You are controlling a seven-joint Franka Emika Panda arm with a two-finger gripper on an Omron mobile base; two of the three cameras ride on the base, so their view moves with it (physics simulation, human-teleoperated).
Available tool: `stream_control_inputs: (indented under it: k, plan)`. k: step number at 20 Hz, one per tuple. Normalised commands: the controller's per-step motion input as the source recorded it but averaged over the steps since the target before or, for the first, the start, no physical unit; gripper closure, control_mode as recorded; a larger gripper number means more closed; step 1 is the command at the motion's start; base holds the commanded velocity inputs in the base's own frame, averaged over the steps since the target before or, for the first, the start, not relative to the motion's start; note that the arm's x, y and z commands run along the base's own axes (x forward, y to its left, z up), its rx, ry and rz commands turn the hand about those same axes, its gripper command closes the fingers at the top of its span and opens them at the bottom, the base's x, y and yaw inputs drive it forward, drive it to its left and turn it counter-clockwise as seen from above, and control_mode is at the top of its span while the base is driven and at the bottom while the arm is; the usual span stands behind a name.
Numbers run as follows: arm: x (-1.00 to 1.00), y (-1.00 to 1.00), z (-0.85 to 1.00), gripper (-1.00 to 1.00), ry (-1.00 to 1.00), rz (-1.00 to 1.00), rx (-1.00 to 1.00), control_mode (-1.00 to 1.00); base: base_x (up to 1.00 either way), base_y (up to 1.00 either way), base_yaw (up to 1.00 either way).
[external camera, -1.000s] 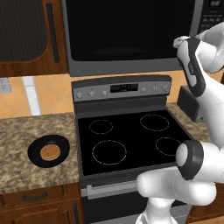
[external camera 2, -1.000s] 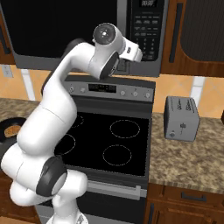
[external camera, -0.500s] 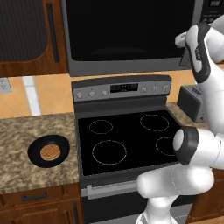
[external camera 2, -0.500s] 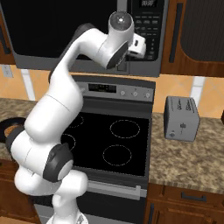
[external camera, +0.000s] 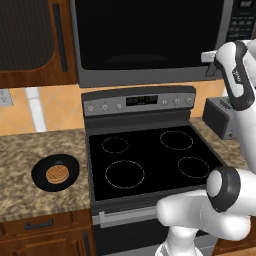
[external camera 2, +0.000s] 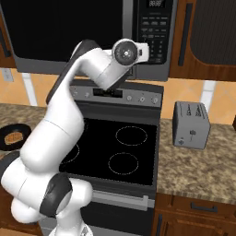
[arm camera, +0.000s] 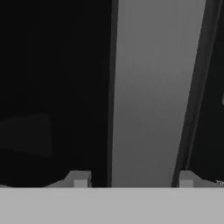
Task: Open the microwave, place the bowl with waffle inside the microwave, then close the microwave door and turn it on.
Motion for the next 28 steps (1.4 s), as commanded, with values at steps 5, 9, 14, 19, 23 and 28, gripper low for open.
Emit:
stream_control_inputs:
  k: [5, 9, 14, 19, 23, 28]
  plan:
    - [0.69, 0.81, -0.73, 1.0, -0.29, 0.0, -0.11, -1.0, 0.0, 0.0, 0.0]
    - [0.14, 0.96, 0.18, 1.0, 0.23, 0.06, 0.0, -1.0, 0.0, 0.0, 0.0]
    - [-0.27, 1.0, 0.75, 1.0, 0.64, 0.41, -0.08, -1.0, 0.0, 0.0, 0.0]
    - [-0.13, 0.73, 0.82, 1.0, 0.62, 0.66, -0.09, -1.0, 0.0, 0.0, 0.0]
    - [-0.19, 0.51, 0.88, 1.0, 0.49, 0.72, -0.07, -1.0, 0.0, 0.0, 0.0]
    - [-0.24, 0.54, 1.0, 1.0, 0.5, 0.69, -0.1, -1.0, 0.0, 0.0, 0.0]
